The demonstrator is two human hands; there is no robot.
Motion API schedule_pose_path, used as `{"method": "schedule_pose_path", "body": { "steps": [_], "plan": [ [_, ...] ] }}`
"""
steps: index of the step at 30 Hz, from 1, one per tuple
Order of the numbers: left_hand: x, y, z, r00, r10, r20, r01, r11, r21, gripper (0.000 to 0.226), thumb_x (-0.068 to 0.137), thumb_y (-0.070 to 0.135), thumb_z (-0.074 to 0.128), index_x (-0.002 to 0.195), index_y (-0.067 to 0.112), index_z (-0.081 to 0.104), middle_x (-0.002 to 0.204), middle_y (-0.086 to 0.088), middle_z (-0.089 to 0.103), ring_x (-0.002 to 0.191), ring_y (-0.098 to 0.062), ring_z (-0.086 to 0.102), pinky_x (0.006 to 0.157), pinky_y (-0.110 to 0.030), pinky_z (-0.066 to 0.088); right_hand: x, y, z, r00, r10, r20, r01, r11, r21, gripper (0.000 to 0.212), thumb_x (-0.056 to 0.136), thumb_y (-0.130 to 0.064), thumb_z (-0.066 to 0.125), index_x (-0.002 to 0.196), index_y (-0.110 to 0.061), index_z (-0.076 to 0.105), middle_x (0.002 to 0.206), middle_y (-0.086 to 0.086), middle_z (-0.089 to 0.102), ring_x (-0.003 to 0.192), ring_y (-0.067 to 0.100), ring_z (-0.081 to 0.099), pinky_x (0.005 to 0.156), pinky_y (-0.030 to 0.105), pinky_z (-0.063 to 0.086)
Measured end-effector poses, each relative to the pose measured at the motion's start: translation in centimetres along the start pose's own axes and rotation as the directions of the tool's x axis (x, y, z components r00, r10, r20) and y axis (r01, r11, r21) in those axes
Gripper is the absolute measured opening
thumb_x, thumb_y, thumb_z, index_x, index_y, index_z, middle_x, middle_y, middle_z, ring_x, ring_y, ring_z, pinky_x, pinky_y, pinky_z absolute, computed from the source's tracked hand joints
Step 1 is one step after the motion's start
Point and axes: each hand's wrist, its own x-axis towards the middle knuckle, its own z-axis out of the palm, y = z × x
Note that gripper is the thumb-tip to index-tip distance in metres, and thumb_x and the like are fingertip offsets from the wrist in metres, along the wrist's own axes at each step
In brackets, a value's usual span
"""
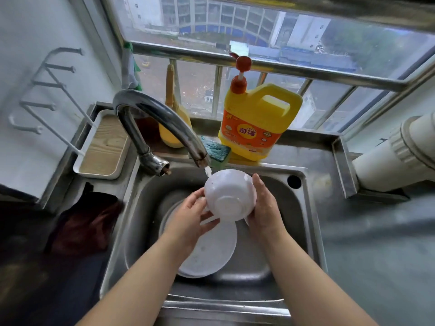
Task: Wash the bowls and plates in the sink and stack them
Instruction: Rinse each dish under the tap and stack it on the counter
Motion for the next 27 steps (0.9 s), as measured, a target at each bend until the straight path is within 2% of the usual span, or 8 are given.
{"method": "schedule_pose_path", "body": {
  "steps": [3, 6, 9, 13, 16, 19, 23, 27],
  "plan": [
    [0.3, -0.5, 0.0, 0.987, -0.152, -0.06, 0.154, 0.988, 0.029, 0.026, 0.103, 0.02, 0.041, 0.117, 0.005, 0.056, 0.101, -0.024, 0.065, 0.082, -0.033, 0.067, 0.066, -0.035, 0.058, -1.6, 0.4, -1.0, 0.983, -0.174, 0.066, 0.186, 0.902, -0.39, 0.069, 0.065, -0.064, 0.072, 0.079, -0.001, 0.048, 0.076, 0.015, 0.05, 0.072, 0.028, 0.052, 0.068, 0.047, 0.048],
    [0.2, -0.5, -0.5, 0.958, -0.288, -0.009, 0.288, 0.957, 0.034, 0.037, 0.102, 0.037, 0.039, 0.114, 0.007, 0.058, 0.088, -0.023, 0.067, 0.071, -0.031, 0.068, 0.058, -0.035, 0.057, -2.8, 1.4, -1.5, 0.904, -0.309, 0.295, 0.421, 0.536, -0.731, 0.046, 0.074, -0.059, 0.062, 0.07, -0.019, 0.041, 0.068, -0.002, 0.043, 0.067, 0.021, 0.043, 0.063, 0.041, 0.042],
    [0.0, -0.9, -0.9, 0.936, -0.347, 0.064, 0.345, 0.938, 0.038, 0.039, 0.099, 0.041, 0.043, 0.106, 0.006, 0.06, 0.073, -0.016, 0.066, 0.056, -0.024, 0.065, 0.067, -0.04, 0.057, -3.6, 2.7, -1.6, 0.714, -0.361, 0.6, 0.651, 0.028, -0.759, 0.027, 0.082, -0.048, 0.056, 0.076, -0.03, 0.036, 0.076, -0.007, 0.051, 0.08, 0.02, 0.045, 0.075, 0.038, 0.042],
    [-0.2, -1.2, -1.6, 0.956, -0.288, 0.049, 0.284, 0.956, 0.08, 0.029, 0.094, 0.013, 0.042, 0.117, 0.002, 0.057, 0.093, -0.02, 0.065, 0.066, -0.025, 0.067, 0.061, -0.037, 0.056, -4.3, 4.0, -2.8, 0.601, -0.346, 0.72, 0.697, -0.213, -0.685, 0.018, 0.086, -0.039, 0.056, 0.085, -0.022, 0.052, 0.09, -0.003, 0.056, 0.096, 0.02, 0.045, 0.088, 0.035, 0.042],
    [-0.1, -1.1, -2.0, 0.989, -0.142, 0.032, 0.14, 0.989, 0.053, 0.041, 0.088, -0.003, 0.035, 0.118, 0.012, 0.057, 0.107, -0.019, 0.059, 0.085, -0.03, 0.062, 0.069, -0.04, 0.055, -4.4, 3.9, -4.2, 0.65, -0.347, 0.676, 0.647, -0.215, -0.732, 0.017, 0.079, -0.019, 0.072, 0.089, -0.011, 0.061, 0.108, 0.006, 0.061, 0.113, 0.025, 0.048, 0.096, 0.045, 0.048],
    [-0.3, -1.0, -1.9, 0.998, -0.016, 0.063, 0.016, 1.0, -0.002, 0.051, 0.083, -0.013, 0.037, 0.116, 0.02, 0.056, 0.114, -0.013, 0.054, 0.097, -0.03, 0.057, 0.071, -0.039, 0.054, -4.2, 3.5, -4.6, 0.739, -0.382, 0.554, 0.565, -0.096, -0.82, 0.017, 0.08, -0.005, 0.07, 0.097, -0.009, 0.066, 0.132, 0.011, 0.056, 0.134, 0.033, 0.039, 0.105, 0.049, 0.036],
    [-0.9, -1.2, -1.9, 0.989, 0.138, 0.06, -0.141, 0.989, 0.047, 0.065, 0.066, 0.004, 0.06, 0.125, 0.03, 0.052, 0.117, -0.009, 0.057, 0.104, -0.025, 0.058, 0.079, -0.035, 0.056, -3.9, 2.9, -2.7, 0.905, -0.279, 0.32, 0.379, 0.189, -0.906, 0.036, 0.095, -0.015, 0.055, 0.13, -0.022, 0.057, 0.153, -0.006, 0.031, 0.145, 0.009, 0.013, 0.117, 0.035, 0.024],
    [-1.0, -0.1, -2.0, 0.97, 0.224, -0.099, -0.19, 0.943, 0.273, 0.05, 0.084, 0.015, 0.067, 0.128, 0.031, 0.05, 0.112, -0.007, 0.062, 0.102, -0.023, 0.061, 0.08, -0.039, 0.057, -2.8, 3.6, -1.5, 0.935, -0.168, 0.312, 0.342, 0.189, -0.921, 0.028, 0.093, -0.018, 0.059, 0.12, -0.023, 0.061, 0.157, -0.008, 0.02, 0.147, 0.012, 0.007, 0.118, 0.035, 0.018]
  ]
}}
